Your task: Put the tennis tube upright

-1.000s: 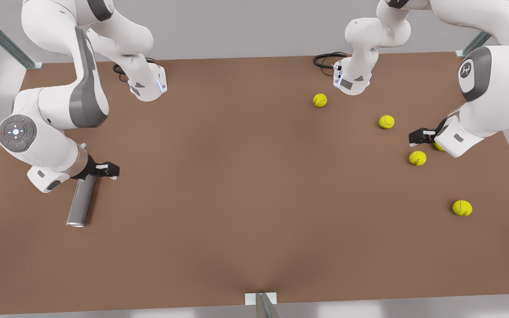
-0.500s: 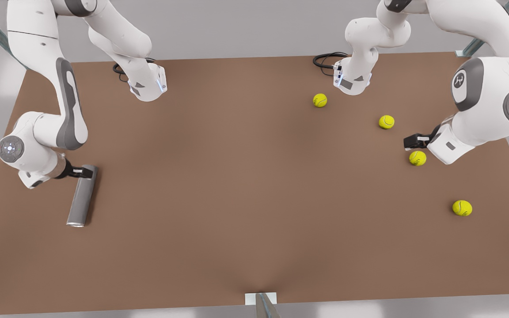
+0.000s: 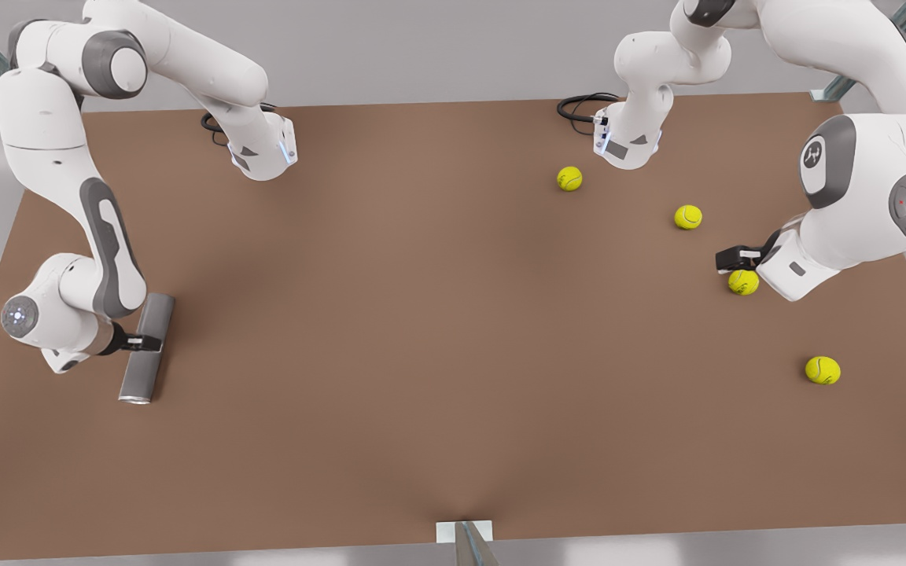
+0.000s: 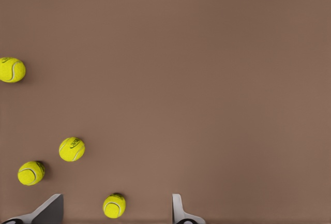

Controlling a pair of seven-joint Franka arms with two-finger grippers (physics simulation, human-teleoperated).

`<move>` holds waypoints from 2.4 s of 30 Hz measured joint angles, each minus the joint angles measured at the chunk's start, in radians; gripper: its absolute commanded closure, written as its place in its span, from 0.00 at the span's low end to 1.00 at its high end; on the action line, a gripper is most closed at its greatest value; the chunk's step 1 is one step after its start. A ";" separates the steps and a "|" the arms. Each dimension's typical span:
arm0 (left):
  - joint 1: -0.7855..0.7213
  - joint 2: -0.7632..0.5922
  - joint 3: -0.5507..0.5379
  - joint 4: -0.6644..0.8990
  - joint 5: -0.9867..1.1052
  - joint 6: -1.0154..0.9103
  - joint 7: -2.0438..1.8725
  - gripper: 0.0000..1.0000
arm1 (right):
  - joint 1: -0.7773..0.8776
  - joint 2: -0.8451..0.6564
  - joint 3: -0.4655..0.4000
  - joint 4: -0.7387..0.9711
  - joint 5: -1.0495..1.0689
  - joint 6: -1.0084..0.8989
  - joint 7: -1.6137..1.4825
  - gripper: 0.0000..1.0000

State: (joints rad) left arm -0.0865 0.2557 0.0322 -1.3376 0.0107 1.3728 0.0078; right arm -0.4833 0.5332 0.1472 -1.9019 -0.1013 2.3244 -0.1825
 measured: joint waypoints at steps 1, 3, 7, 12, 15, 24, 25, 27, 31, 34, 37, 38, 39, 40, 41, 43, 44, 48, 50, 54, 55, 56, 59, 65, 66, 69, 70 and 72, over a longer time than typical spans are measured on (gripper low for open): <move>-0.002 0.005 0.000 0.000 0.000 0.003 0.000 0.00 | -0.007 0.023 0.000 0.006 0.000 0.004 -0.004 0.00; -0.003 0.005 0.000 0.000 0.000 0.002 -0.005 0.00 | -0.008 0.033 -0.001 0.007 -0.002 0.006 -0.005 0.00; -0.003 0.014 0.000 0.000 0.000 0.003 -0.005 0.00 | -0.018 0.055 -0.002 0.007 -0.003 0.006 -0.006 0.00; -0.002 0.022 0.000 0.000 0.000 0.005 -0.003 0.00 | -0.018 0.079 -0.001 0.010 -0.003 0.010 -0.006 0.00; -0.001 0.028 0.000 0.000 0.000 0.005 -0.003 0.00 | -0.018 0.079 -0.002 0.011 -0.003 0.010 -0.006 0.11; -0.001 0.028 0.000 0.000 -0.001 0.005 -0.005 0.00 | -0.018 0.085 -0.002 0.014 -0.003 0.009 -0.006 0.23; -0.001 0.029 0.000 0.000 -0.001 0.005 -0.004 0.00 | -0.018 0.086 -0.001 0.012 -0.003 0.009 -0.006 0.25; -0.001 0.029 0.000 0.000 -0.001 0.005 -0.005 0.00 | -0.018 0.087 -0.002 0.012 -0.003 0.009 -0.006 0.29; -0.001 0.028 0.000 0.000 0.000 0.006 -0.003 0.00 | -0.017 0.086 -0.001 0.014 -0.002 0.007 -0.007 0.29; -0.001 0.028 0.000 0.000 0.000 0.009 -0.005 0.00 | -0.015 0.082 0.000 0.014 -0.003 0.001 -0.009 0.29; -0.002 0.029 0.000 0.000 0.000 0.009 -0.005 0.00 | 0.004 0.069 0.002 0.072 -0.004 -0.032 -0.037 0.29; -0.003 0.028 0.000 0.000 0.000 0.009 -0.005 0.00 | 0.008 0.069 0.014 0.097 -0.004 -0.062 -0.038 0.29; -0.002 0.029 0.000 0.000 0.000 0.009 -0.005 0.00 | 0.010 0.069 0.030 0.115 -0.004 -0.069 -0.040 0.29; -0.001 0.029 0.000 0.000 0.000 0.009 -0.004 0.00 | 0.010 0.068 0.051 0.126 -0.004 -0.069 -0.040 0.29; -0.001 0.029 0.000 0.000 0.000 0.009 -0.005 0.00 | 0.011 0.069 0.068 0.138 -0.005 -0.069 -0.047 0.29; -0.001 0.029 0.000 0.000 0.000 0.009 -0.005 0.00 | 0.030 0.070 0.077 0.143 -0.005 -0.069 -0.048 0.29; -0.001 0.030 0.000 0.000 0.000 0.009 -0.003 0.00 | 0.044 0.070 0.082 0.142 -0.006 -0.069 -0.046 0.29; -0.001 0.030 0.000 0.000 0.000 0.011 -0.005 0.00 | 0.070 0.070 0.103 0.142 -0.006 -0.068 -0.045 0.29; 0.001 0.036 0.000 0.000 0.000 0.013 -0.004 0.00 | 0.096 0.069 0.114 0.143 -0.009 -0.066 -0.046 0.29; 0.002 0.042 0.000 0.000 0.000 0.020 -0.004 0.00 | 0.170 0.070 0.114 0.143 -0.007 -0.063 -0.031 0.29; 0.002 0.043 0.001 0.000 0.000 0.023 -0.003 0.00 | 0.184 0.070 0.114 0.142 -0.007 -0.063 -0.028 0.29; 0.002 0.043 0.002 0.000 0.000 0.023 -0.003 0.00 | 0.202 0.071 0.114 0.142 -0.007 -0.061 -0.027 0.29; 0.002 0.044 0.002 0.000 0.000 0.023 -0.003 0.00 | 0.254 0.071 0.114 0.144 -0.004 -0.057 -0.026 0.29; 0.002 0.044 0.002 0.000 0.000 0.023 -0.005 0.00 | 0.381 0.074 0.114 0.169 0.000 -0.056 -0.026 0.28; 0.002 0.044 0.002 0.000 0.000 0.023 -0.005 0.00 | 0.407 0.076 0.114 0.173 0.002 -0.055 -0.026 0.28; 0.002 0.044 0.002 0.000 0.000 0.023 -0.005 0.00 | 0.480 0.076 0.114 0.187 0.001 -0.057 -0.024 0.28; 0.002 0.044 0.002 0.000 0.000 0.023 -0.005 0.00 | 0.491 0.078 0.114 0.195 -0.001 -0.057 -0.026 0.28; 0.002 0.044 0.002 0.000 0.000 0.022 -0.006 0.00 | 0.524 0.080 0.114 0.202 -0.003 -0.056 -0.037 0.28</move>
State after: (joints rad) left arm -0.0841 0.2992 0.0339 -1.3376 0.0107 1.3944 0.0022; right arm 0.0410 0.6135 0.2608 -1.6997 -0.1046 2.2688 -0.2199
